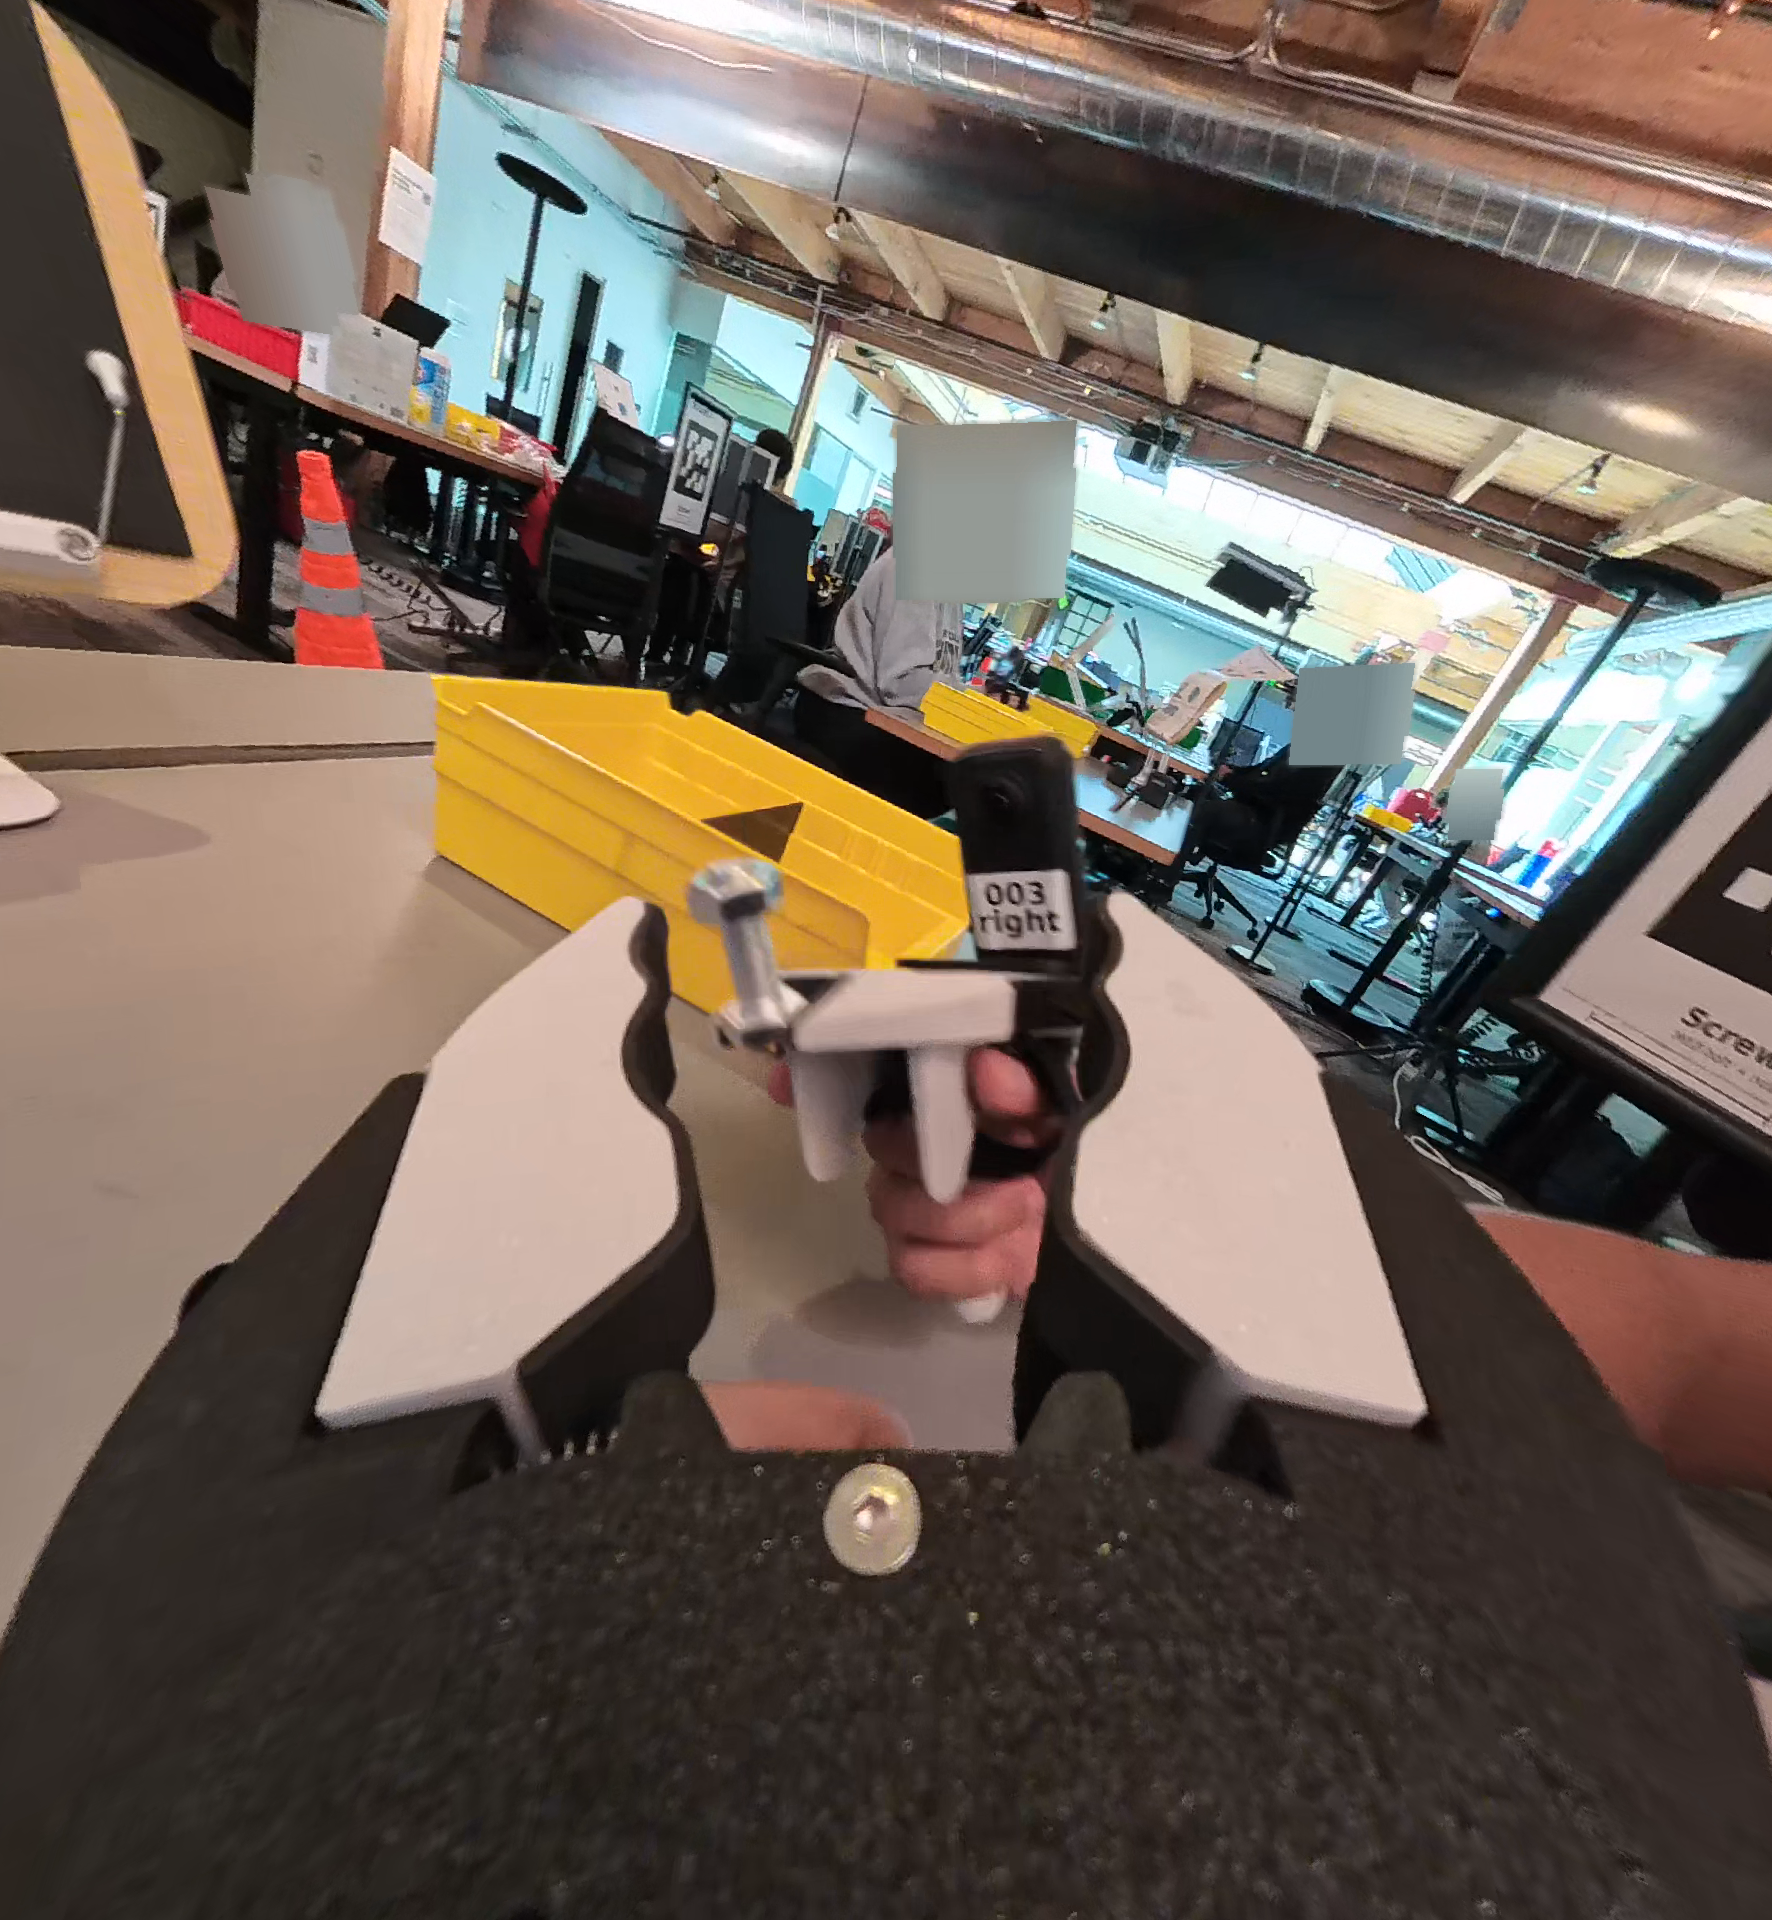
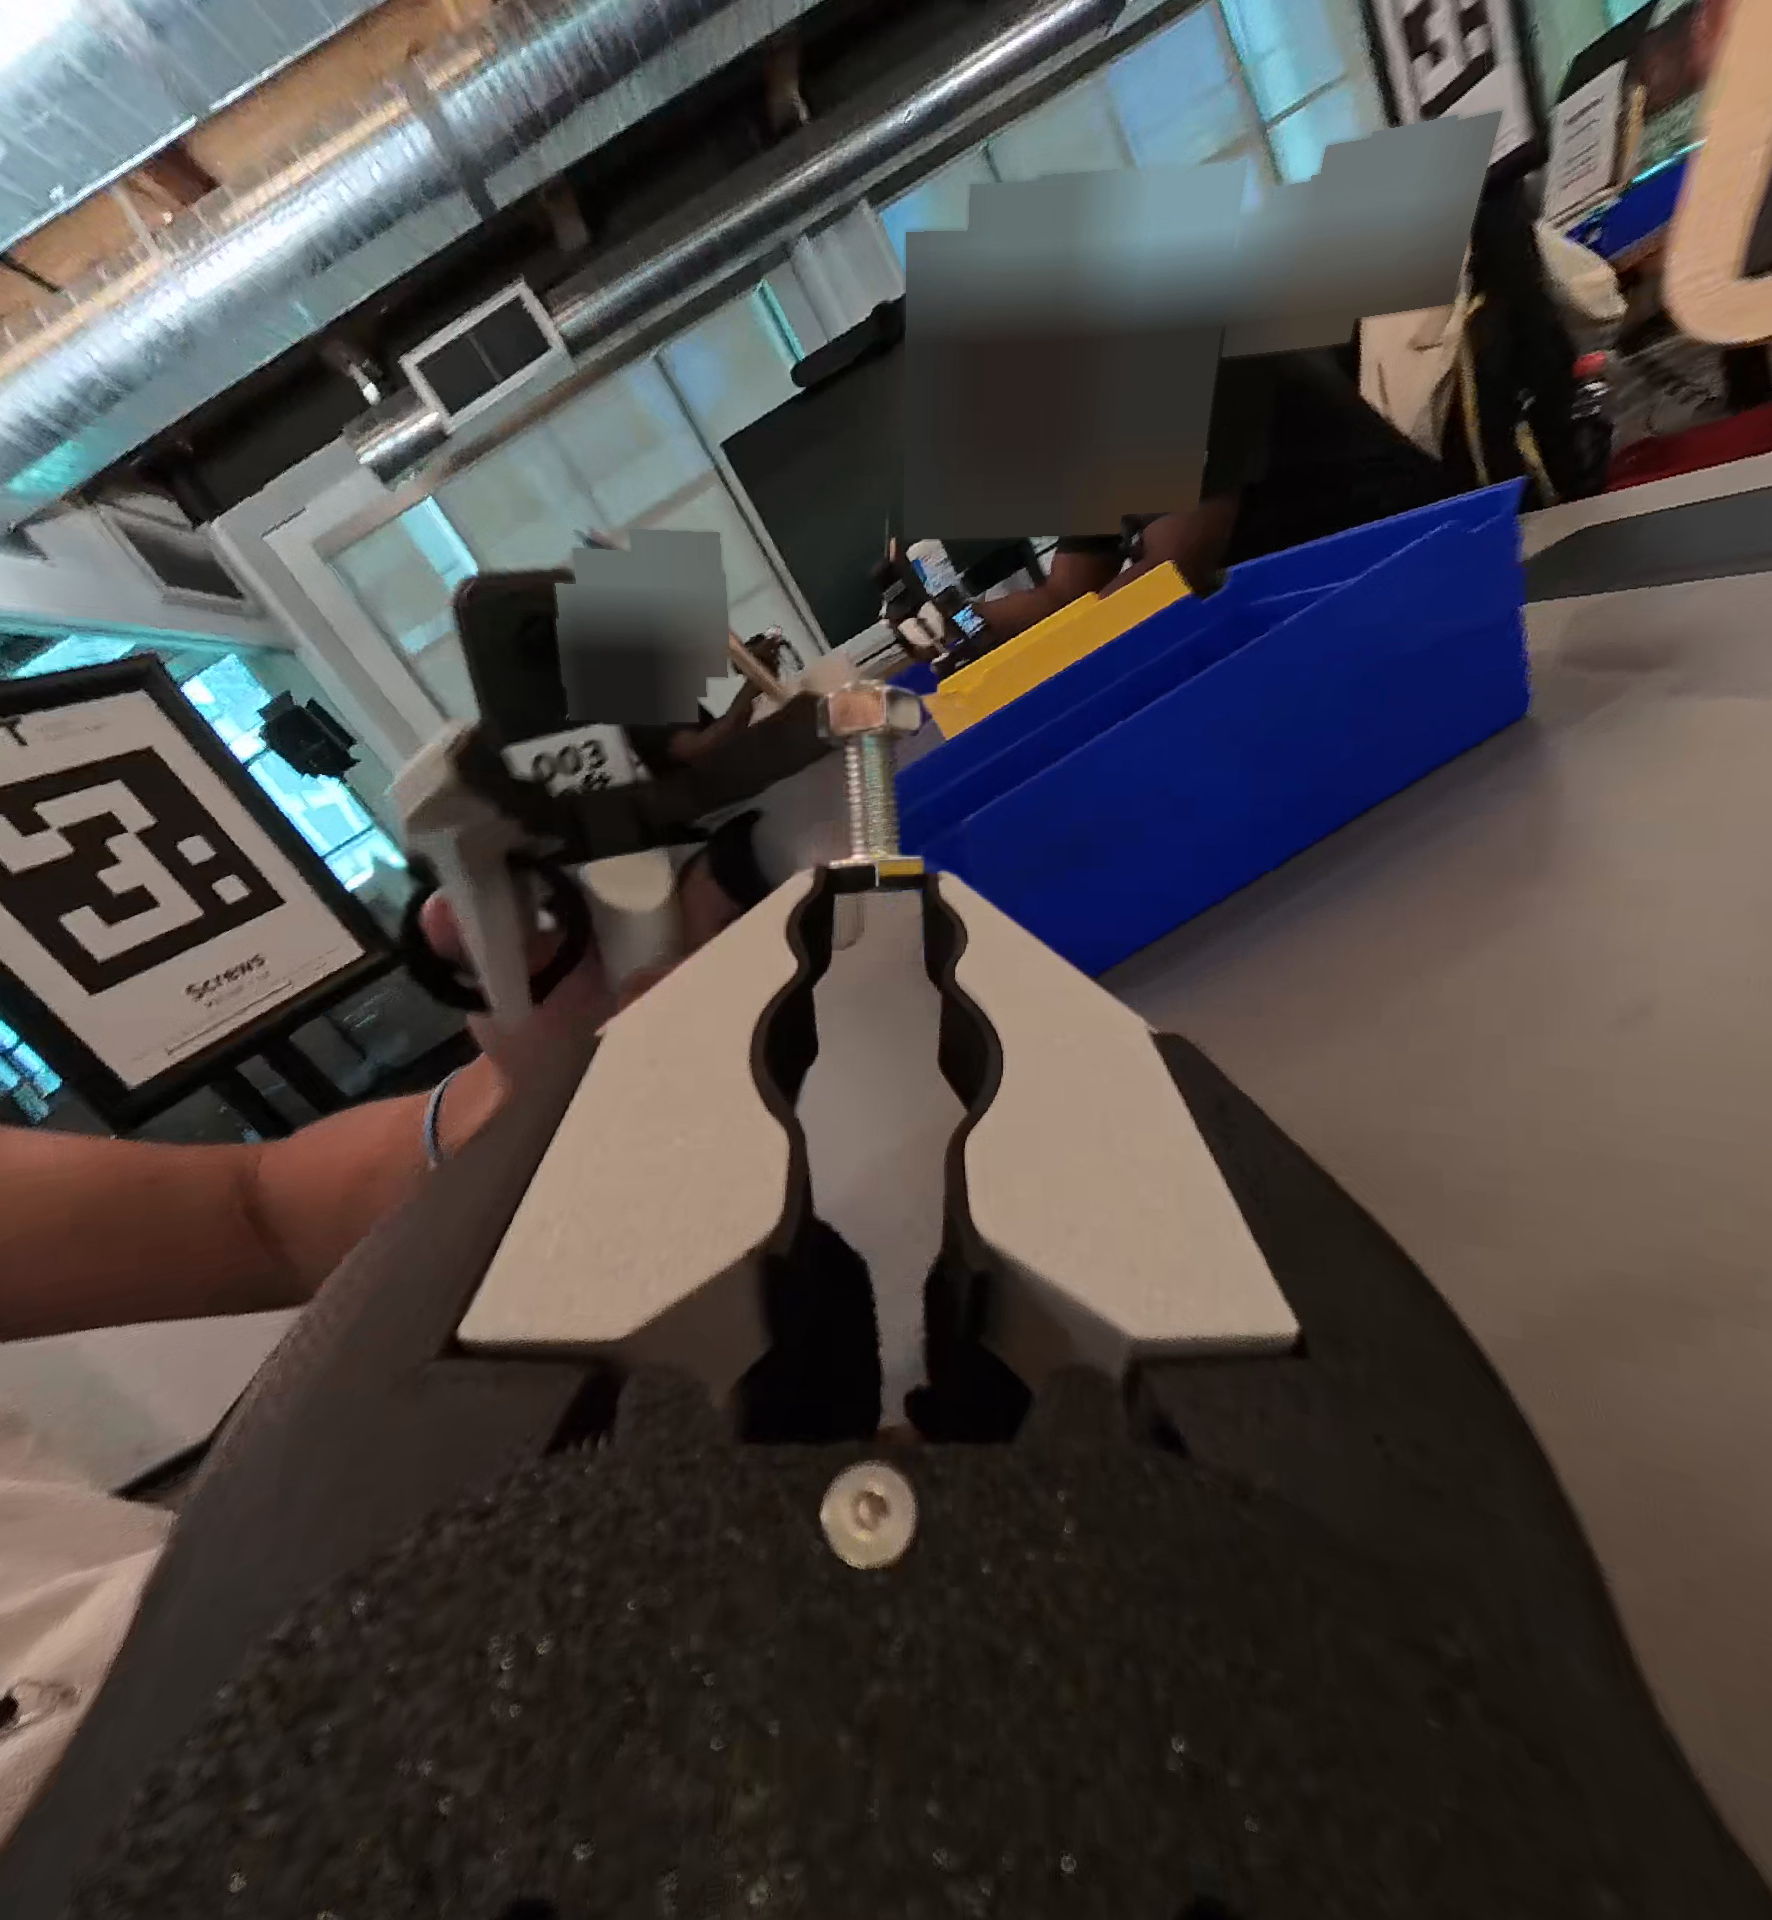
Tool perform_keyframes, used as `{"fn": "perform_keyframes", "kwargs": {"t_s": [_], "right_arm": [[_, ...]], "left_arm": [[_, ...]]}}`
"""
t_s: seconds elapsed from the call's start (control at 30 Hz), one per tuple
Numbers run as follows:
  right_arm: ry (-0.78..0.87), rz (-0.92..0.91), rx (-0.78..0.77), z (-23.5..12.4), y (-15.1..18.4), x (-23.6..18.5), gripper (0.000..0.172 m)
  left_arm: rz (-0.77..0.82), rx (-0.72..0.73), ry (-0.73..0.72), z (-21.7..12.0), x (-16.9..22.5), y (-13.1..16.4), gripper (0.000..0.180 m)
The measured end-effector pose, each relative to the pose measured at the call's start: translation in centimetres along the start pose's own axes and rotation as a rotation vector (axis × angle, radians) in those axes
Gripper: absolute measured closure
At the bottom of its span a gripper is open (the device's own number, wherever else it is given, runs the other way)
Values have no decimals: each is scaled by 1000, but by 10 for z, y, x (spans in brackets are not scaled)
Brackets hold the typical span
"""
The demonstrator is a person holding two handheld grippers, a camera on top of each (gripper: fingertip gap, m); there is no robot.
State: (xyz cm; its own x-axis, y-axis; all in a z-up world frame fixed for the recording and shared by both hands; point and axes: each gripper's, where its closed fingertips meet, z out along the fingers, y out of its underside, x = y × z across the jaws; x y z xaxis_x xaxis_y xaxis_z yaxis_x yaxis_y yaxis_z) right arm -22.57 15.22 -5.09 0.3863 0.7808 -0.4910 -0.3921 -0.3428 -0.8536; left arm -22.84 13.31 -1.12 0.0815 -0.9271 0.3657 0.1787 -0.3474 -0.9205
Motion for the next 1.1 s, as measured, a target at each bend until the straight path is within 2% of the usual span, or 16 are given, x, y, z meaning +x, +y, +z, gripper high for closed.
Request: {"fn": "perform_keyframes", "kwargs": {"t_s": [0.17,0.2,0.27,0.33,0.43,0.63,0.7,0.77,0.8,0.83,0.93,1.03,1.1], "right_arm": [[-67,-24,-18,15,10,-21,155],[-47,-28,-16,14,9,-17,155],[0,-31,7,6,2,-4,155],[59,-21,43,-5,-9,11,155],[55,-66,30,-9,-13,8,155],[3,-121,-53,12,10,-16,155],[5,-111,-30,9,5,-13,155],[81,-112,21,2,-4,-1,155],[107,-87,51,-2,-9,4,155],[119,-61,74,-6,-12,8,155],[111,-62,84,-7,-15,6,155],[79,-79,72,-2,-13,-2,155],[76,-91,50,3,-10,-3,155]], "left_arm": [[-33,-55,-16,15,-8,8,105],[-35,-58,-2,15,-4,9,109],[-19,-59,8,12,2,8,107],[17,-46,17,4,6,3,120],[33,-33,-26,-1,0,-5,118],[-8,-100,-11,21,3,9,108],[-8,-85,-13,21,9,6,93],[7,-73,-35,15,12,2,99],[10,-55,-14,11,17,-1,114],[9,-35,4,7,22,-5,117],[48,-20,-54,8,16,-13,115],[92,-87,-142,25,-7,-7,105],[64,-104,-133,39,-12,-3,105]]}}
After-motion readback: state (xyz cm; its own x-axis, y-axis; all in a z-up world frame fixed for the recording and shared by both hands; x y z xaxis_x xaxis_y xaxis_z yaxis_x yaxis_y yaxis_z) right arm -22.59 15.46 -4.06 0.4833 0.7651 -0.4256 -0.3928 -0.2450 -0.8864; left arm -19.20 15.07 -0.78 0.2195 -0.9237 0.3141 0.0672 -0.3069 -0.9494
